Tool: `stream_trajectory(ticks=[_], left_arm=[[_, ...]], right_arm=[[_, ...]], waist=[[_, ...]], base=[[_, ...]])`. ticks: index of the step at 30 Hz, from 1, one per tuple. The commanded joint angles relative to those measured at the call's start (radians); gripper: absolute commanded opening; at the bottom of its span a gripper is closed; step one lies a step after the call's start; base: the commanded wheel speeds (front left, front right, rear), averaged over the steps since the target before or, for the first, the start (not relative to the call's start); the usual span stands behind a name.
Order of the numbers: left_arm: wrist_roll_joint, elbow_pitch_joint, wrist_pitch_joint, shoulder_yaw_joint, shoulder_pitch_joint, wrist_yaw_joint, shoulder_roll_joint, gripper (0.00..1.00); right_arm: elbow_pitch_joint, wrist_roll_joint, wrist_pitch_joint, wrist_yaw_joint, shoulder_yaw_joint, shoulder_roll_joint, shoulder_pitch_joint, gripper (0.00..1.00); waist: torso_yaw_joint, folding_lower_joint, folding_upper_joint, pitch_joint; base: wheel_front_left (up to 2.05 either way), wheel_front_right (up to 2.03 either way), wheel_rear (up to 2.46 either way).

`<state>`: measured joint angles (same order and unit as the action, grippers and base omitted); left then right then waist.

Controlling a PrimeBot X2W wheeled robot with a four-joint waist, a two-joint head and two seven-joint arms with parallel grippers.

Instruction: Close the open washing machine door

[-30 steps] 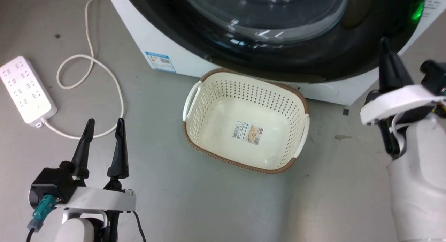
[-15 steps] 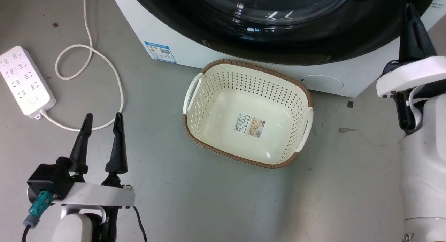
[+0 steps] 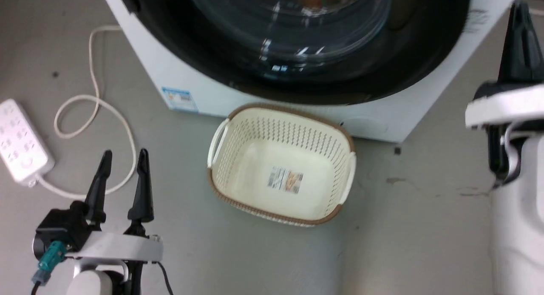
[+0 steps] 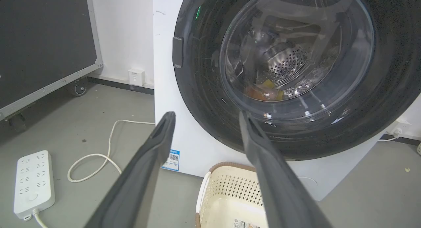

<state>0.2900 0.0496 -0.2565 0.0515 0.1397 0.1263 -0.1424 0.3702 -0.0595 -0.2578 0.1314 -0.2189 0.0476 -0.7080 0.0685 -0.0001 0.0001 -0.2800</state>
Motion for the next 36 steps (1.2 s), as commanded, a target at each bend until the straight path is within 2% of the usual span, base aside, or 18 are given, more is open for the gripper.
stream_trajectory(ticks=[1, 10, 21, 35, 36], left_arm=[[-0.010, 0.004, -0.005, 0.005, -0.016, 0.004, 0.002, 1.00], [-0.037, 0.034, -0.005, 0.008, -0.075, 0.004, 0.020, 1.00], [-0.041, 0.091, -0.005, -0.016, -0.116, 0.002, 0.026, 1.00], [-0.032, 0.123, 0.000, -0.026, -0.115, -0.008, 0.028, 1.00], [-0.033, 0.126, 0.002, -0.028, -0.114, -0.008, 0.027, 1.00]], right_arm=[[-0.036, -0.008, -0.004, -0.001, 0.017, 0.003, 0.053, 0.00], [-0.175, -0.038, -0.001, -0.001, 0.116, 0.003, 0.327, 0.00], [-0.243, -0.078, 0.041, -0.001, 0.181, 0.003, 0.612, 0.00], [-0.254, -0.136, 0.060, -0.001, 0.222, 0.003, 0.742, 0.00], [-0.252, -0.138, 0.061, -0.001, 0.222, 0.003, 0.743, 0.40]], waist=[[-0.052, 0.0001, -0.0001, 0.069], [-0.129, 0.0001, -0.0001, 0.197], [-0.147, 0.0001, -0.0001, 0.279], [-0.131, 0.0001, -0.0001, 0.301], [-0.130, 0.0001, -0.0001, 0.302]], base=[[0.00, 0.00, 0.00], [0.00, 0.00, 0.00], [0.00, 0.00, 0.00], [0.00, 0.00, 0.00], [0.00, 0.00, 0.00]])
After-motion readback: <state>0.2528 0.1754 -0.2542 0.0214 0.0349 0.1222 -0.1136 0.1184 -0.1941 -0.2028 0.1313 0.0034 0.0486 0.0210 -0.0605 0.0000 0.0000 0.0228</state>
